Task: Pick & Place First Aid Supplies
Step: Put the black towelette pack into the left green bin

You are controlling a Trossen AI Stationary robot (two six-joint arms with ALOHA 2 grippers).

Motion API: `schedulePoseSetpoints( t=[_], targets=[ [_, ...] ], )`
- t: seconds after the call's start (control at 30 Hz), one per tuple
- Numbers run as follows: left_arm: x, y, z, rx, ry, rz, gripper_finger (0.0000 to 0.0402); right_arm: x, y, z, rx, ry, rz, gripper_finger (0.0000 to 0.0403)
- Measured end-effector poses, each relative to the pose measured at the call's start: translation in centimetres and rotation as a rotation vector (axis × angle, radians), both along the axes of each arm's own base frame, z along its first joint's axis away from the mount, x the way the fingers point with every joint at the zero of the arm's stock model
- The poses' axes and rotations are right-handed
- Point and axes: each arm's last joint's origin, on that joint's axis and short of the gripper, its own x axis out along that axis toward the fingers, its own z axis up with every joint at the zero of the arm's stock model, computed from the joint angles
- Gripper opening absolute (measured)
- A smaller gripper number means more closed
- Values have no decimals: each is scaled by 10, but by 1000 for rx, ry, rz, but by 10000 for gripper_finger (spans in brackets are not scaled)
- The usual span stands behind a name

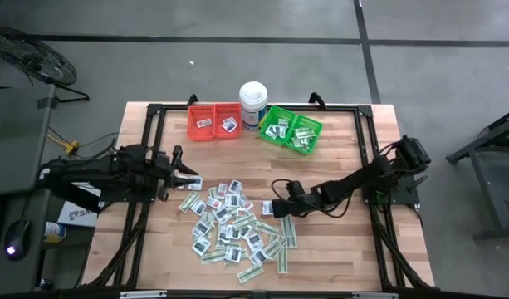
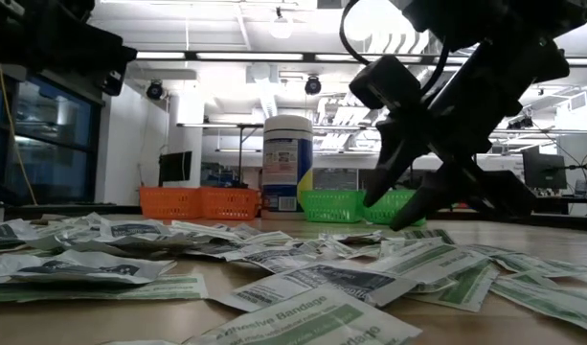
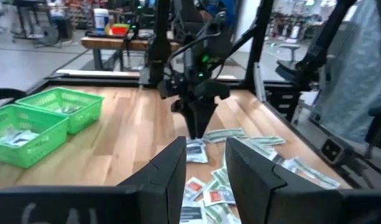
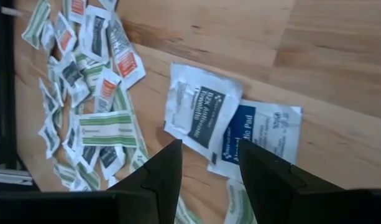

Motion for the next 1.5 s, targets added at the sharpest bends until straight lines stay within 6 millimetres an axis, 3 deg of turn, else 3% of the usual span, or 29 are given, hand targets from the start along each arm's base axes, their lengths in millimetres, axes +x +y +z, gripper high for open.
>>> schedulePoseSetpoints(
  t=[0.7,1.17,1.5],
  targets=[
    [1,-5,-8,8,32,1,110,10,3,-16,18,-34,0,148],
    [1,-5,-8,8,34,3,110,15,-8,-14,14,-58,54,70],
    [1,-5,-8,1,34,0,110,16,-8,-14,9,-69,52,106]
  ],
)
